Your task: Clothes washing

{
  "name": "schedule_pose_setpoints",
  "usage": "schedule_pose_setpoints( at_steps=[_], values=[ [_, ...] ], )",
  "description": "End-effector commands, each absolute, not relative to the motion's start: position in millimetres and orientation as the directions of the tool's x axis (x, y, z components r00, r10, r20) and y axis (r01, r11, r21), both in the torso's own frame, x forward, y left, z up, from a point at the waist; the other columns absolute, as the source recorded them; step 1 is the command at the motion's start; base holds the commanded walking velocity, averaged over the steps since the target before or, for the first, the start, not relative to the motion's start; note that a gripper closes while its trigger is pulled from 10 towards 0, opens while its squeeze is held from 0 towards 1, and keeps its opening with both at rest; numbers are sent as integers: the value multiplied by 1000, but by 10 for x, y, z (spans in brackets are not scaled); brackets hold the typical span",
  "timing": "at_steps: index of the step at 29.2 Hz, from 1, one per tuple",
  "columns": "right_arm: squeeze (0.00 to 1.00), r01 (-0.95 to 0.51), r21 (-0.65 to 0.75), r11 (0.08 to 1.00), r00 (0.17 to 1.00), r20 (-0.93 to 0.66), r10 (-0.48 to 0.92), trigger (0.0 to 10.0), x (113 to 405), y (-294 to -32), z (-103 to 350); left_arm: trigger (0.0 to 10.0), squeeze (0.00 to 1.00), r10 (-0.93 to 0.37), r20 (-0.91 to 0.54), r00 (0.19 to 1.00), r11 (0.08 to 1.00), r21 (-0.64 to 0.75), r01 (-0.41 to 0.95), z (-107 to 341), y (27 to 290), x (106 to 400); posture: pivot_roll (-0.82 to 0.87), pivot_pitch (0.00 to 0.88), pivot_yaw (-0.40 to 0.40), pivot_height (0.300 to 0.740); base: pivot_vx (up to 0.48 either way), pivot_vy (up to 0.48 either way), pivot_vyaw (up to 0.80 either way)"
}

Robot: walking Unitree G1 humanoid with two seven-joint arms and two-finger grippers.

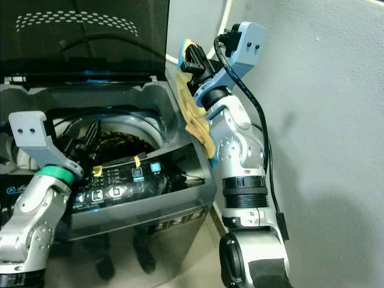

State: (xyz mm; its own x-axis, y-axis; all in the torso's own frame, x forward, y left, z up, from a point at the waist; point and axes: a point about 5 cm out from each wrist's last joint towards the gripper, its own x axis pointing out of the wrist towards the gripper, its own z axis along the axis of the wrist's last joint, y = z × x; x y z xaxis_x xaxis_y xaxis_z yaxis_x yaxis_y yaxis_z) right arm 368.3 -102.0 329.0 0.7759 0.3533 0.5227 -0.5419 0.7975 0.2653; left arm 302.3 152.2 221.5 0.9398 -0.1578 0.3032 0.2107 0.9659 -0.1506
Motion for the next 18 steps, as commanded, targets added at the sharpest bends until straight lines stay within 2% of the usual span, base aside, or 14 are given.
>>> schedule_pose_setpoints(
  at_steps=[1,9,12,18],
  values=[
    [0,-561,257,787,761,534,369,10000,3662,-987,3310,10000,0,-162,280,946,966,-150,210,2168,1520,3010,104,37,-85,740,0,364,0],
    [0,-568,259,781,758,533,375,10000,3665,-967,3303,10000,0,-158,280,947,967,-150,206,2166,1531,3003,106,32,-88,740,0,364,0],
    [0,-570,258,780,757,534,377,10000,3666,-961,3305,10000,0,-164,290,943,968,-138,211,2193,1540,2992,107,31,-88,740,0,-84,0],
    [0,-567,257,782,758,534,374,10000,3663,-973,3298,10000,0,-109,272,956,978,-142,152,2165,1594,3008,103,32,-85,740,293,-376,0]
  ],
)
